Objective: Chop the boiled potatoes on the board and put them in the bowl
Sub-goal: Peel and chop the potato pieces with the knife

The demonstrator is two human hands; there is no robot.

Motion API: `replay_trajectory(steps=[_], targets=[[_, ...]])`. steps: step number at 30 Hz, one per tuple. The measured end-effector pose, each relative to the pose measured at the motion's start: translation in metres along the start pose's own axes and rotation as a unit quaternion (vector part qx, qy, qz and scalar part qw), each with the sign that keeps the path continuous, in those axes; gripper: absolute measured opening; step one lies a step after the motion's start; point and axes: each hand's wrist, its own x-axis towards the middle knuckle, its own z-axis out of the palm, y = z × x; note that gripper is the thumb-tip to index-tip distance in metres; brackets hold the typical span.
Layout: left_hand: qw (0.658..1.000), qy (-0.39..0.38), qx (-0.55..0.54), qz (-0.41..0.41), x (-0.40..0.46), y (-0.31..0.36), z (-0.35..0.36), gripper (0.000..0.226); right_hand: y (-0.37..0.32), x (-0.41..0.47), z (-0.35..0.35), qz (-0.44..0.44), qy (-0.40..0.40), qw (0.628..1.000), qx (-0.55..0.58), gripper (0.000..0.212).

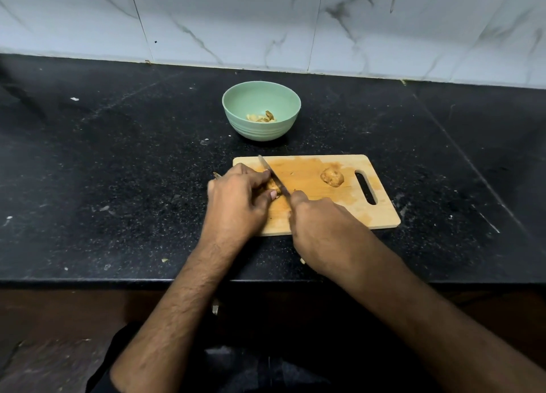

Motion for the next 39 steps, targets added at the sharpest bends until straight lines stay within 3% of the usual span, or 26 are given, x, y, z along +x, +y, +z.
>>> replay_trajectory(steps=[5,15,22,28,30,34,39], targets=[[1.0,0.009,-0.007,0.0,-0.001,-0.001,0.0,0.039,-0.002,0.008,0.002,0.006,-0.024,1.0,0.002,0.029],[0.99,-0.022,0.138,0.017,-0.004,0.009,0.003,0.049,0.021,-0.043,-0.009,0.007,-0.066,0.998,-0.004,0.023],[0.99,-0.027,0.135,0.009,-0.003,0.008,0.004,0.043,0.025,-0.059,-0.012,0.006,-0.086,0.996,0.008,0.013],[0.993,-0.043,0.108,0.005,-0.006,0.008,0.001,0.041,0.033,-0.071,-0.024,-0.008,-0.094,0.995,0.01,0.027],[0.996,-0.04,0.08,0.003,-0.006,0.007,0.0,0.039,0.029,-0.068,-0.028,-0.001,-0.042,0.998,0.049,0.024],[0.999,-0.016,0.033,-0.009,-0.008,0.005,-0.002,0.039,0.019,-0.027,-0.011,-0.031,0.136,0.981,0.137,0.017],[0.996,0.03,-0.06,-0.055,-0.011,0.005,-0.011,0.05,0.011,0.028,0.007,-0.052,0.204,0.967,0.144,0.019]])
